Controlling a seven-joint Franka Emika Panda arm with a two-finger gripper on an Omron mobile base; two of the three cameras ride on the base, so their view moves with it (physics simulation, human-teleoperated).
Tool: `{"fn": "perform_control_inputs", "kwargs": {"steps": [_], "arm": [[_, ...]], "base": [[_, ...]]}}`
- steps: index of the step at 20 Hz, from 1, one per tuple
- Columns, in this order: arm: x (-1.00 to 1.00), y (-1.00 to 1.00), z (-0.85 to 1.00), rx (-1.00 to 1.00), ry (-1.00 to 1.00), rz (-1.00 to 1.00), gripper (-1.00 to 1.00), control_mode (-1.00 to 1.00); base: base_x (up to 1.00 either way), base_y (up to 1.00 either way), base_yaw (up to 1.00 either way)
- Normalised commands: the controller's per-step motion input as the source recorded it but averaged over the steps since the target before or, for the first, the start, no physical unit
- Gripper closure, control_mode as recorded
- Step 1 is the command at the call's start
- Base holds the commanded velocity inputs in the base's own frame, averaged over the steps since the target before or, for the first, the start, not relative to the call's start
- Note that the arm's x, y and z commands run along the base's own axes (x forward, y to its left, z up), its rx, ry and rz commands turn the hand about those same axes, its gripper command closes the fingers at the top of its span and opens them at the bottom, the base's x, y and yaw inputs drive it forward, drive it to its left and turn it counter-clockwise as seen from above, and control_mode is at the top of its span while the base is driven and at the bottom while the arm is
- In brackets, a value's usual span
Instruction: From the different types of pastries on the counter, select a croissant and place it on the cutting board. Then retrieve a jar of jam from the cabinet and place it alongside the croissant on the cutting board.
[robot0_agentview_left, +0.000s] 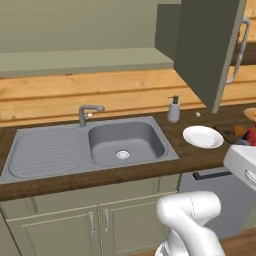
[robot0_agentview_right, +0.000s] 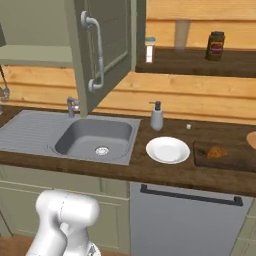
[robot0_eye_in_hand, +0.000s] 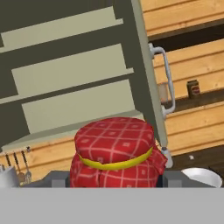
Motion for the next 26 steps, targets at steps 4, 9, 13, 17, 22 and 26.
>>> {"fn": "perform_control_inputs", "kwargs": {"steps": [4,9,13,17,22,26], "arm": [[0.00,0.00,0.00,0.00,0.00,0.00,1.00,1.00],[0.00,0.00,0.00,0.00,0.00,0.00,1.00,1.00],[0.00,0.00,0.00,0.00,0.00,0.00,1.00,1.00],[0.00,0.00,0.00,0.00,0.00,0.00,1.00,1.00],[0.00,0.00,0.00,0.00,0.00,0.00,1.00,1.00],[0.00,0.00,0.00,0.00,0.00,0.00,1.00,1.00]], "base": [[-0.11,-0.79,0.00],[-0.15,-0.92,0.00],[0.00,-1.00,0.02],[0.07,-1.00,0.08],[0.01,-0.52,0.04],[0.45,0.00,0.00]]}}
